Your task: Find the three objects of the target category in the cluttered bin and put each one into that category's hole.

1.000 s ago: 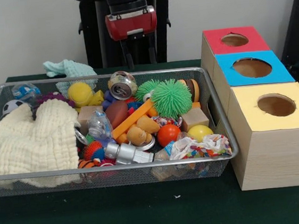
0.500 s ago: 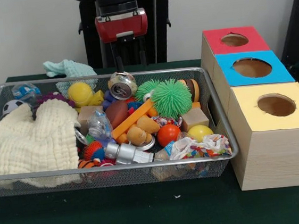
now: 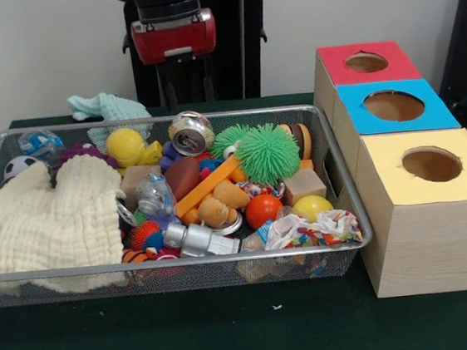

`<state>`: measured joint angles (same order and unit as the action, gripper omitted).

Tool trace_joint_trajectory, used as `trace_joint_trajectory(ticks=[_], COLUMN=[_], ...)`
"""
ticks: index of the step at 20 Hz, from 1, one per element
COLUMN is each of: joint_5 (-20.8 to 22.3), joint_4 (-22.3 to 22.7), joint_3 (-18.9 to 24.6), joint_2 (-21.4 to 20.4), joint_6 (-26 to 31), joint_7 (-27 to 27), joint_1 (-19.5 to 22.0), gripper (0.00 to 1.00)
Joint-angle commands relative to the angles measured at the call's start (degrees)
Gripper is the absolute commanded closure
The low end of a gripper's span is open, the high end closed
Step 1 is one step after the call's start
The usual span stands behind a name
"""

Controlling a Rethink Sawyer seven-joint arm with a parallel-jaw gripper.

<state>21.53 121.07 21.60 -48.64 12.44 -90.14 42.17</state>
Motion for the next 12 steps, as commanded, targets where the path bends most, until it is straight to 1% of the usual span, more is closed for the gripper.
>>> trace_joint_trajectory(ticks=[1, 3, 5, 8, 12], joint_5=[-4.15, -4.96, -5.51, -4.96, -3.21], joint_4=[-7.85, -8.47, -8.86, -9.18, -9.71], joint_3=[3.77, 3.88, 3.84, 3.35, 2.22], joint_2=[-2.91, -3.81, -4.15, -3.52, -1.18], joint_6=[11.11, 13.25, 13.91, 12.11, 8.17], joint_7=[-1.87, -1.8, -2.22, -3.2, -4.25], joint_1=[-1.26, -1.62, -1.89, -2.57, -3.86], gripper=[0.0, 0.0, 0.0, 0.0, 0.0])
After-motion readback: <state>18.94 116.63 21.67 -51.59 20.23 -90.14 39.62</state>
